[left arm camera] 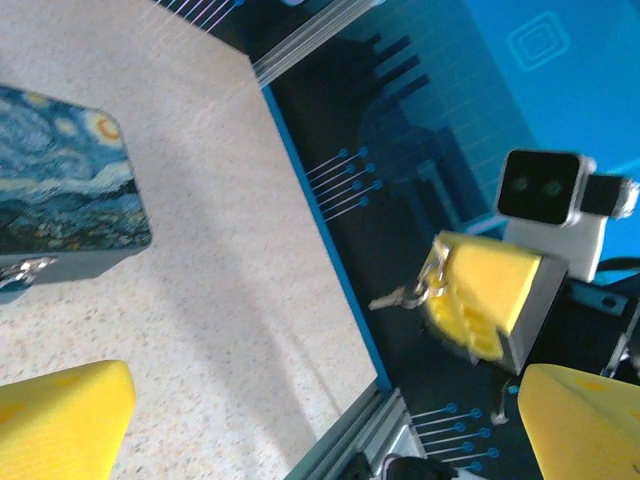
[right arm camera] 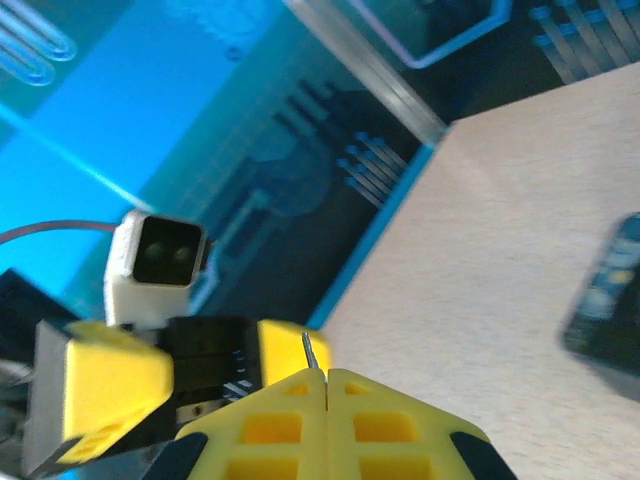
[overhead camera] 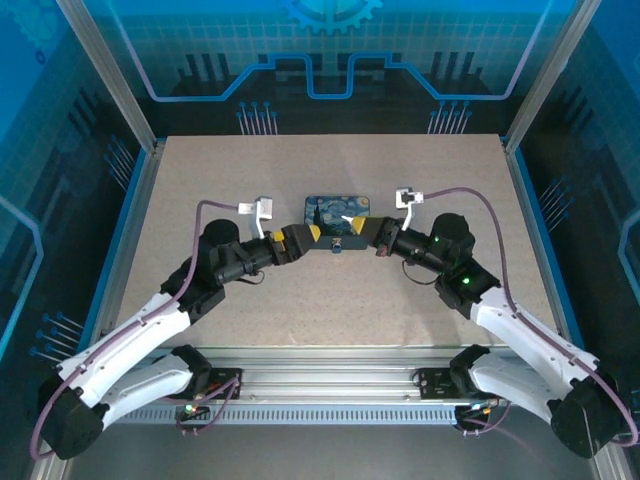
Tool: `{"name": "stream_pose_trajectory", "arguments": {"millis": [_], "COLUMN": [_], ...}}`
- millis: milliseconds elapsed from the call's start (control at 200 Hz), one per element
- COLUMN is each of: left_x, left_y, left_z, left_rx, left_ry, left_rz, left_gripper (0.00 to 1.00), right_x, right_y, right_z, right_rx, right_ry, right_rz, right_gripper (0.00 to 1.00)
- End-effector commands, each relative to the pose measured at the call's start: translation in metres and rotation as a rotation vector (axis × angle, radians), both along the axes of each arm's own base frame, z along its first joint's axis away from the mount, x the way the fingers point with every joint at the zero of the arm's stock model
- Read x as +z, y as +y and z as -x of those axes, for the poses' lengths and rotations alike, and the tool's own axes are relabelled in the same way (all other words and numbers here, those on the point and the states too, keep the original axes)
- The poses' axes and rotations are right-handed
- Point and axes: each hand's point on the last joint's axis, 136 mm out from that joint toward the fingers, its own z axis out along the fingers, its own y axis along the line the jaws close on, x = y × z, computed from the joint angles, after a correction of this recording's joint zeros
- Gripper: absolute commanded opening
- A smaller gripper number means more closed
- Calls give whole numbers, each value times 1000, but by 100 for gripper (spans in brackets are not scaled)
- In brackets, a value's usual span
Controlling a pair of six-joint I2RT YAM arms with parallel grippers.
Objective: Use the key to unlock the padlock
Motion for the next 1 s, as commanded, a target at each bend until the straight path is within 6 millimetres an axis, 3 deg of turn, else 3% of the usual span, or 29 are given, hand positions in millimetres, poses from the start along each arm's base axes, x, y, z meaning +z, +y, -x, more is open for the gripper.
{"name": "stream_pose_trajectory", "arguments": {"millis": [0,230,405,600,770,996], "left_x": [-44,-97,-119,-134,-151,-171], "left_y": [-1,-10,-24,-46,-63,-75], "left_z": [0,-15,-30,-50,-66,-82], "left_rx": [-16,-4,-4,-17,-13,23], "left_ry": [56,24,-73,-193,-243,-302], "left_rz": [-92,-206,-262,-275,-314,-387], "left_gripper": [99,99,99,99,99,99], "right_x": [-32,-55,-68,-96,-120,-142], "right_y": [-27,-53,-51,-39,-34,-26], "right_z": [-22,-82,-136,-191,-226,-253], "right_rx": [-104,-230,-255,-236,-238,-220], "right_ry": [68,109,137,189,212,243], "right_rz": [174,320,392,468,537,587], "right_gripper": [0,0,0,0,0,0]}}
